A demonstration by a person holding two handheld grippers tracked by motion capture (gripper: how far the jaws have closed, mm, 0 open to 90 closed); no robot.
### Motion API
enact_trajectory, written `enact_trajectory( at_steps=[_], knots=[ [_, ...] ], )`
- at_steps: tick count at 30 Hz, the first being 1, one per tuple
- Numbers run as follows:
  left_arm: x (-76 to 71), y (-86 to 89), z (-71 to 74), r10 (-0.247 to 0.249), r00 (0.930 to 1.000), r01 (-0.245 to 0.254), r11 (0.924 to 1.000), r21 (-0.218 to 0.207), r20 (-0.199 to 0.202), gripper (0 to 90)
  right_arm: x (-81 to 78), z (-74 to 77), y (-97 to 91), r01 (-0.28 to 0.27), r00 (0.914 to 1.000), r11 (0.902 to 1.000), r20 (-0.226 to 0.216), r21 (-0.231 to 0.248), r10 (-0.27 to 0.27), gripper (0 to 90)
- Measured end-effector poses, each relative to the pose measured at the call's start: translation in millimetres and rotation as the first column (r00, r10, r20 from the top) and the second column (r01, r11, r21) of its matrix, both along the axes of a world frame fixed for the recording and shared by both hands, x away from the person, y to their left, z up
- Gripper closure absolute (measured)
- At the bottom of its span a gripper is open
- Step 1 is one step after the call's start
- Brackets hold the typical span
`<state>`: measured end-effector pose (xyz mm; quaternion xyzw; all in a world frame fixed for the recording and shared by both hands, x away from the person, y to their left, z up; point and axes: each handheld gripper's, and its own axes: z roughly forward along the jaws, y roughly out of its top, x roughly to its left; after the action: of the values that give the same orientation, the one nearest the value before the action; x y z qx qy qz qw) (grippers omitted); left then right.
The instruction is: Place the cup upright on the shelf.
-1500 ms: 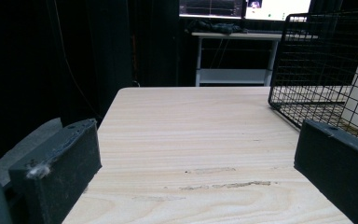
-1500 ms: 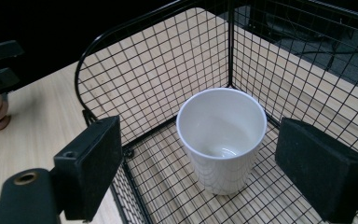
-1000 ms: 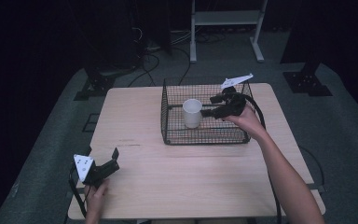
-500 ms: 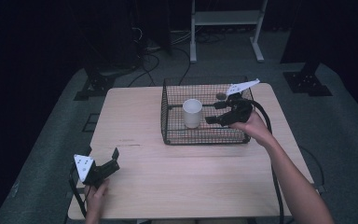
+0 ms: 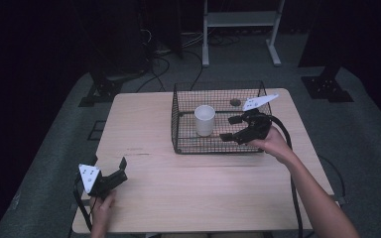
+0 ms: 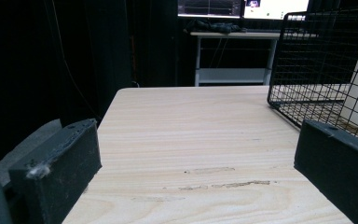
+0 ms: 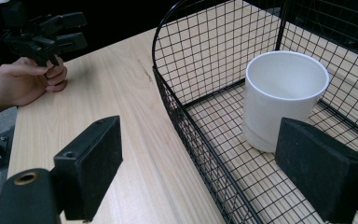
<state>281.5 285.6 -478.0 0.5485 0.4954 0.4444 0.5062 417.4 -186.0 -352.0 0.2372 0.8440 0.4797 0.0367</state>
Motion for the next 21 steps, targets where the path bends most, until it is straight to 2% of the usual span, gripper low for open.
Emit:
enact_trajectory(
  at_steps=[11,15,19,21],
  knots=[
    [0.0,0.0,0.0,-0.001,1.0,0.001,1.0,0.0,0.001,0.0,-10.5,-6.5,-11.9,0.003,0.9999,1.0,-0.012,0.0,-0.003,14.0],
    [0.0,-0.1,-0.1,0.0,1.0,0.0,1.0,0.001,0.001,0.0,-14.4,-7.9,-15.3,0.003,0.9999,0.9998,-0.015,0.022,-0.002,14.1],
    [0.0,-0.2,-0.1,0.001,1.0,-0.001,1.0,0.002,0.0,0.0,-23.5,-7.7,-18.1,0.001,1.0,0.9998,0.006,0.021,-0.001,14.1],
    [0.0,-0.3,-0.1,0.001,1.0,-0.001,1.0,0.002,0.001,0.0,-24.4,-7.6,-19.1,-0.001,1.0,0.9996,0.003,0.03,0.001,14.1]
  ],
)
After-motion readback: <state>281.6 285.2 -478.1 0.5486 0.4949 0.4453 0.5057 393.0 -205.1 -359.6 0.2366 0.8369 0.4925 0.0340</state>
